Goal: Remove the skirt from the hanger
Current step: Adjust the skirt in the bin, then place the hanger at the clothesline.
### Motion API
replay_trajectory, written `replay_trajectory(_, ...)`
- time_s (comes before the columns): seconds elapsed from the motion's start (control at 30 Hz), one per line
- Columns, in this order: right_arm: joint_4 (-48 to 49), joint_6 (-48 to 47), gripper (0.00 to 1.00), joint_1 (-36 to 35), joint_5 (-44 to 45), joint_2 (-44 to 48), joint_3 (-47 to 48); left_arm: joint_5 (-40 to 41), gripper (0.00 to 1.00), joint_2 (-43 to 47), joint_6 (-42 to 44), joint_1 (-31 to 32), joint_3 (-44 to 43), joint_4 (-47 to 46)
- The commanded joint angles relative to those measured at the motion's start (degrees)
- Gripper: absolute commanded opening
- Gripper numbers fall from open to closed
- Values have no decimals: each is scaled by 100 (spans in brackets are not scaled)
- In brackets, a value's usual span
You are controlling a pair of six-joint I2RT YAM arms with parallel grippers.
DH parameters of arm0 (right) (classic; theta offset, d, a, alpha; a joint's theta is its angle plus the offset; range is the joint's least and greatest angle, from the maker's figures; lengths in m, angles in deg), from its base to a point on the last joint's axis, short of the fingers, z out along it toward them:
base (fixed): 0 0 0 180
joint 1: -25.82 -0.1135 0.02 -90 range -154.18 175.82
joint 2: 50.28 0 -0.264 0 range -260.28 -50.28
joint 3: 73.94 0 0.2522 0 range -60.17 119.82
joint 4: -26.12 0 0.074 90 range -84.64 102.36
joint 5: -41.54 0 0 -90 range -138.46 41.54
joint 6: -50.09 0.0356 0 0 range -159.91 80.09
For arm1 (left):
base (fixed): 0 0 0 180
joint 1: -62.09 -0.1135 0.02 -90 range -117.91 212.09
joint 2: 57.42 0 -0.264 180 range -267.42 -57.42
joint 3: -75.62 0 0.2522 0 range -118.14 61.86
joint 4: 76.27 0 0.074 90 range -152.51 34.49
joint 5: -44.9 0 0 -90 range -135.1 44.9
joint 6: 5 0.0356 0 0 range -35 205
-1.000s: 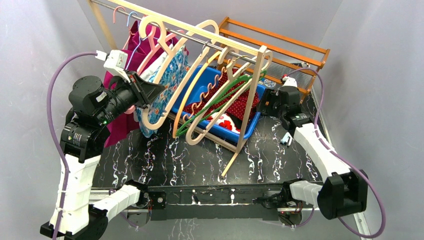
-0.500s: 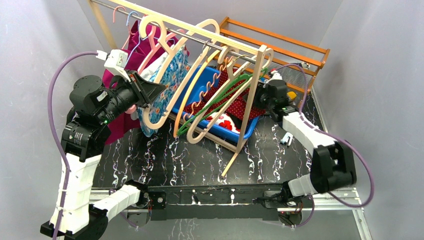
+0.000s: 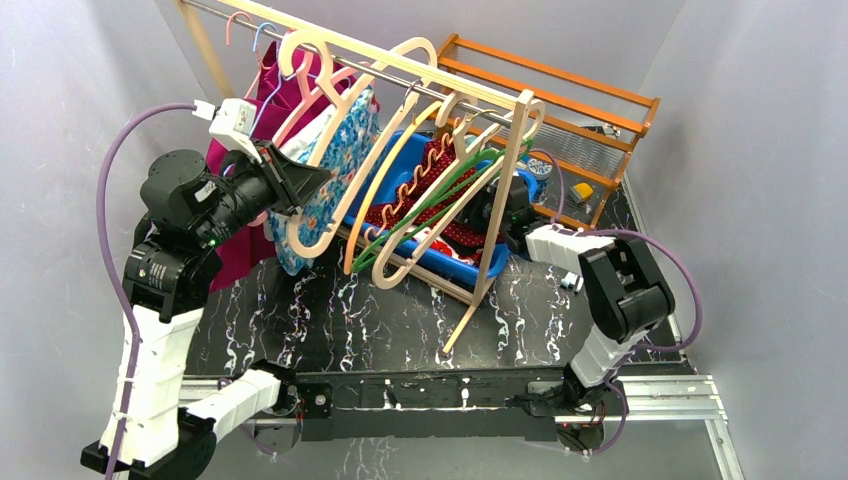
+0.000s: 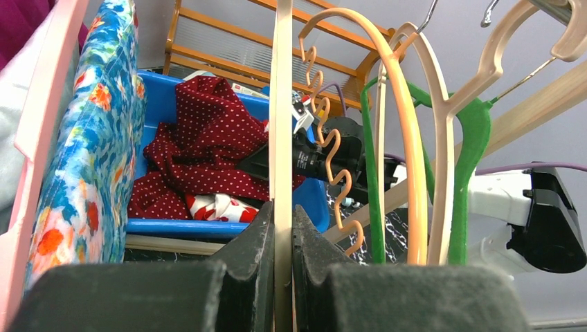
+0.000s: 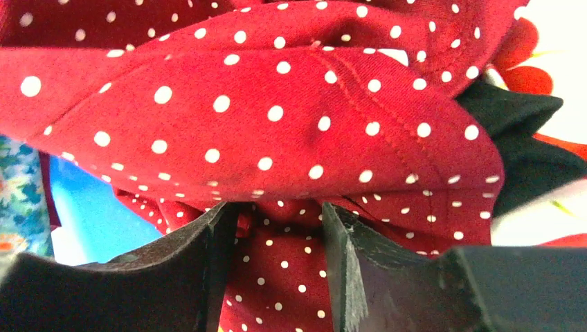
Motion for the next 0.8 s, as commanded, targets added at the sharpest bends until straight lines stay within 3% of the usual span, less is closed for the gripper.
replay_trajectory(0.0,-527,-354,59,235,-606,794,-118,34,0,-208,189,-18,-260,38)
replay_trajectory(0.3,-2315,-1275,94,1101,-391,2706,-50,-28,0,-540,649,-21,-689,356)
replay_trajectory(0.4,-2470,-1452,96,1357,-374,2945,-157,37,0,-416,639,-22,-599,495)
replay_trajectory(0.53,-2555,-1577,98,1614,-491,2920,-146,-207,0,235,682,-22,136,78)
replay_trajectory(0.77,-2966,-1985,98,1746,-403,3026,239,-383,0,509,885,-18,257,633)
